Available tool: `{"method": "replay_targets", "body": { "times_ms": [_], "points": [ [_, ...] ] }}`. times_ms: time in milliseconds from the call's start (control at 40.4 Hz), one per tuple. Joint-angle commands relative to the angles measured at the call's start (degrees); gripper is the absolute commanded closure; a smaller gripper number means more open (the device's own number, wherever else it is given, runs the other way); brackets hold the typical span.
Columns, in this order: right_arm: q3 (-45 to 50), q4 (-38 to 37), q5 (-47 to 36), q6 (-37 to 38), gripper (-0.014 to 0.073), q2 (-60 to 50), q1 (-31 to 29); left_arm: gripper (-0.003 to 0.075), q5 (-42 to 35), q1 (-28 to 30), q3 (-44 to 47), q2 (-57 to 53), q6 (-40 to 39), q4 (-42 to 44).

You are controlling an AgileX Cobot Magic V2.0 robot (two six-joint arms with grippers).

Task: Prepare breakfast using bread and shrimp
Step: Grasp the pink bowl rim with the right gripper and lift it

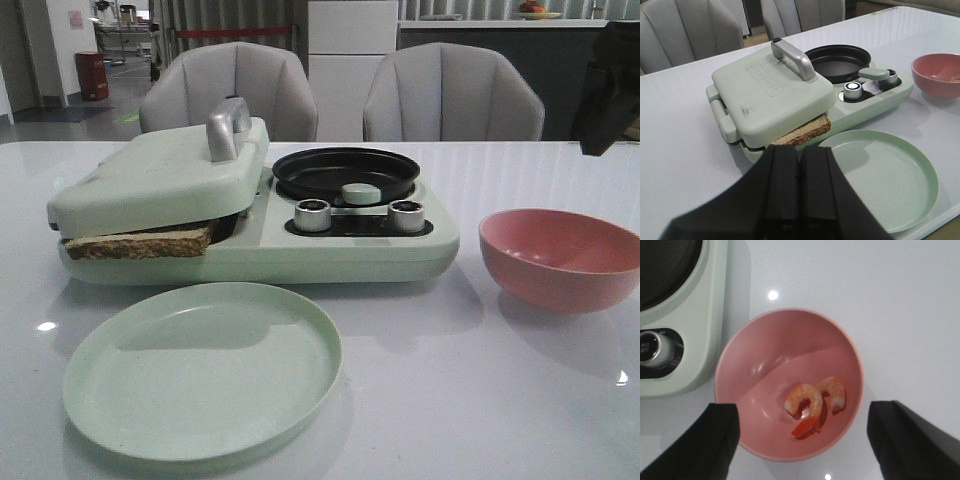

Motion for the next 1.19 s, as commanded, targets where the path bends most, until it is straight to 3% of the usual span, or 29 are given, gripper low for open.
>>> {"method": "replay_targets", "body": {
  "times_ms": [0, 297, 767, 891, 1015, 1163],
  "points": [
    [-3.66, -2.58, -3.24, 0.07, -0.0032, 1.33, -0.45, 0.0687, -3.96, -0.43, -1.68, 0.38, -0.58, -1.47],
    [-8.83, -3.69, -1.87, 0.07, -0.0032, 10.79, -4.82, 0.0687, -3.96, -0.43, -1.68, 0.38, -0.58, -1.47],
    [-11.85, -3.69, -1.43, 0.02, -0.0010, 21.31, -4.89, 0.0687, -3.96, -0.43, -1.68, 0.38, -0.58, -1.47],
    [-11.85, -3.69, -2.57, 0.02, 0.0166, 21.75, -4.89, 0.0687, -3.96, -0.43, -1.68, 0.38, -0.58, -1.47],
    [-11.85, -3.64, -2.82, 0.02, 0.0433, 21.75, -4.89, 0.0687, -3.96, -0.43, -1.68, 0.38, -0.58, -1.47],
    [-11.87, -3.09, -2.46, 0.02, 0.0620, 21.69, -4.89, 0.0687, -3.96, -0.43, -1.68, 0.38, -0.58, -1.47]
  ]
}}
